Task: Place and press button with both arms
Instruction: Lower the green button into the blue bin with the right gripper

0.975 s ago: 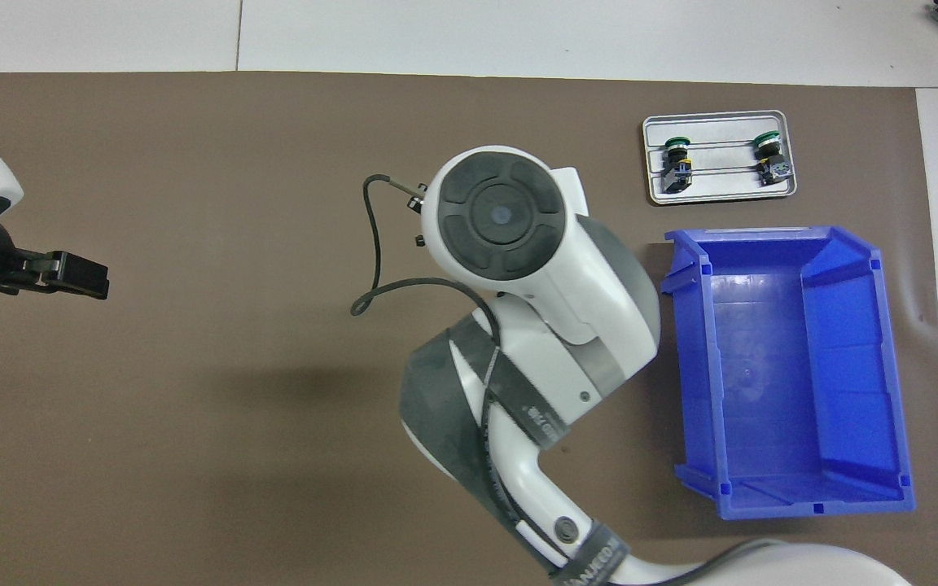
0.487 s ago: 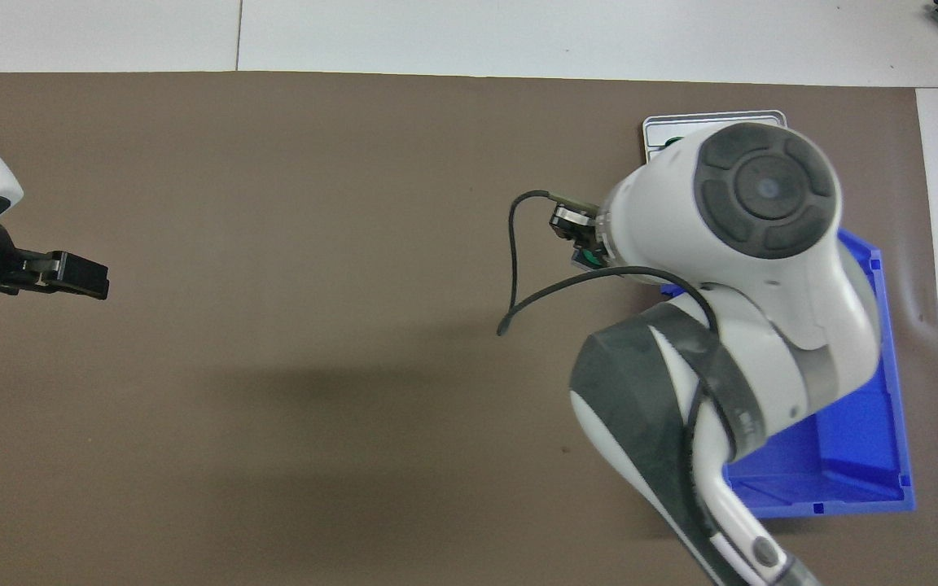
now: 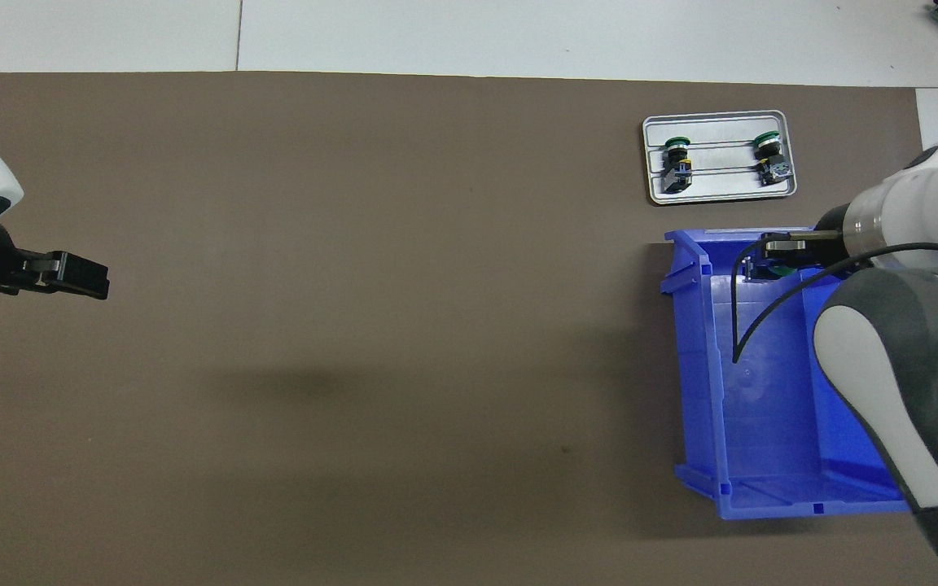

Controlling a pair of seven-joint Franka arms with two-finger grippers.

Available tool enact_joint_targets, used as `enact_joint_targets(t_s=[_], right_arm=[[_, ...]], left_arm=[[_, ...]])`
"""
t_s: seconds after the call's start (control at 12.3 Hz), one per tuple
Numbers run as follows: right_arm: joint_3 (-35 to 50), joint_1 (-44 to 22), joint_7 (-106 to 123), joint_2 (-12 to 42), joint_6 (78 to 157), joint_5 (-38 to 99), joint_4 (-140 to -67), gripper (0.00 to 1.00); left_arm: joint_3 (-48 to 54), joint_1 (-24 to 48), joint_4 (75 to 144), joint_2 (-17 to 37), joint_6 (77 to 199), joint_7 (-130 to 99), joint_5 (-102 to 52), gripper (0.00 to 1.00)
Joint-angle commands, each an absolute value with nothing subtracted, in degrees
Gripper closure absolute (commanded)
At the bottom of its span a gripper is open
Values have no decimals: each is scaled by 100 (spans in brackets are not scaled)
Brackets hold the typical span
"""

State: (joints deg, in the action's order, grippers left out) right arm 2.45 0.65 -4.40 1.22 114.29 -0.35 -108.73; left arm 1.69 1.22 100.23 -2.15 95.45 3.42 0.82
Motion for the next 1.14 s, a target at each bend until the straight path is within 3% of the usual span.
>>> enact_joint_targets(t_s=[0.0, 0.49, 1.06], right_arm=[[325, 412, 270, 350, 11751, 105, -11074, 100], [325, 510, 562, 1054, 12453, 105, -11074, 100], [325, 501, 598, 1222, 12980, 105, -11460, 100]], left_arm=[[185, 97, 10134, -343, 9580, 281, 176, 0], [185, 97, 10134, -343, 9580, 281, 176, 0], [185, 97, 10134, -343, 9580, 281, 176, 0]])
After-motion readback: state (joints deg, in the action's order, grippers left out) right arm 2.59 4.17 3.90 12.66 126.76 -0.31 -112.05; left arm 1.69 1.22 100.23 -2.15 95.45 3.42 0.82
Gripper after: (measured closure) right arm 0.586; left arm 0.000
